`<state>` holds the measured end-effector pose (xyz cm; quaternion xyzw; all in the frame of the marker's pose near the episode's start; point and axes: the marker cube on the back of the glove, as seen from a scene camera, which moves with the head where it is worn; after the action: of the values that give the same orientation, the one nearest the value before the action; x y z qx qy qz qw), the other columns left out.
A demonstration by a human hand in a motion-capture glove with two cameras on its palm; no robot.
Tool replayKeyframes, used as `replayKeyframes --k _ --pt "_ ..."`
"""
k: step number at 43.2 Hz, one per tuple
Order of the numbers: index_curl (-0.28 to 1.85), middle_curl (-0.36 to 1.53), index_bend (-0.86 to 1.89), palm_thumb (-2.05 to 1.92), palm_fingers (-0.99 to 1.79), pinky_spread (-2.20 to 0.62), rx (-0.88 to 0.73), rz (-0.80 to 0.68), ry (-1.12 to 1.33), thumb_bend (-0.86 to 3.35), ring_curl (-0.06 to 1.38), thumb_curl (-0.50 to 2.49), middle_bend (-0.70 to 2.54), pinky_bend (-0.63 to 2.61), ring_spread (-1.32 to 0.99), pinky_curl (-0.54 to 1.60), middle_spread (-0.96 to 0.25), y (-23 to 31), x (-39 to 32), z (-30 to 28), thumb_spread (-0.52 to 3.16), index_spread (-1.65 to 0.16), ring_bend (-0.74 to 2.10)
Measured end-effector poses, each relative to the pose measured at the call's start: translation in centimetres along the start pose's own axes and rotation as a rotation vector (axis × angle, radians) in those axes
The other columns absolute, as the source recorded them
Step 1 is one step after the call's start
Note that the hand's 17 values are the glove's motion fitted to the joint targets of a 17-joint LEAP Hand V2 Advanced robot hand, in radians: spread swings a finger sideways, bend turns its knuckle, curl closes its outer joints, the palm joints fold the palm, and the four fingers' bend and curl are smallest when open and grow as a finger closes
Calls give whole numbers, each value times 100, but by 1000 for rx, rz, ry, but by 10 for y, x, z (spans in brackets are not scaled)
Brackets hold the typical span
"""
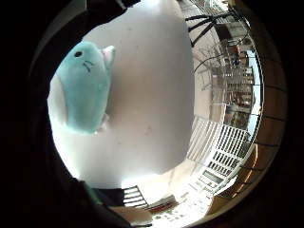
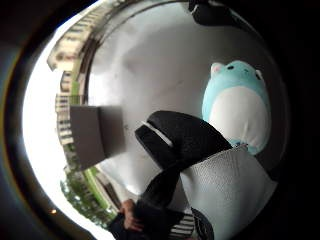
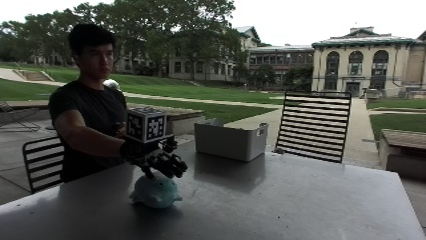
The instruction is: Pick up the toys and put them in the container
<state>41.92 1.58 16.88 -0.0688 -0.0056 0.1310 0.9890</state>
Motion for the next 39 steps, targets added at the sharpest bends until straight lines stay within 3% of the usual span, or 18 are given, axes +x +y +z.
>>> replayKeyframes --k 15,20,22,27,34,37,39 --pt "50 36 31 3 39 -8 -91 22 -31 -1 29 30 18 83 -23 29 -14 -5 18 45 119 -40 29" --pt "51 35 30 11 57 -15 -127 28 -43 2 34 31 17 84 -26 30 -15 -5 16 52 122 -38 46" --pt "48 34 20 17 80 -24 -140 37 -38 6 38 33 15 96 -28 33 -15 -5 14 55 125 -37 61" --pt "45 33 12 27 90 -34 -151 44 -30 9 43 34 15 101 -31 35 -17 -9 14 58 129 -34 76" --pt "42 40 10 63 114 -46 -23 53 -46 25 48 47 37 91 -38 34 -24 -13 13 66 116 -30 94" --pt "43 48 14 79 137 -47 26 50 -93 34 51 54 59 84 -37 34 -26 -13 19 68 112 -28 104" --pt "43 50 15 82 135 -48 39 46 -122 35 53 56 66 84 -37 34 -27 -12 23 70 108 -27 107"
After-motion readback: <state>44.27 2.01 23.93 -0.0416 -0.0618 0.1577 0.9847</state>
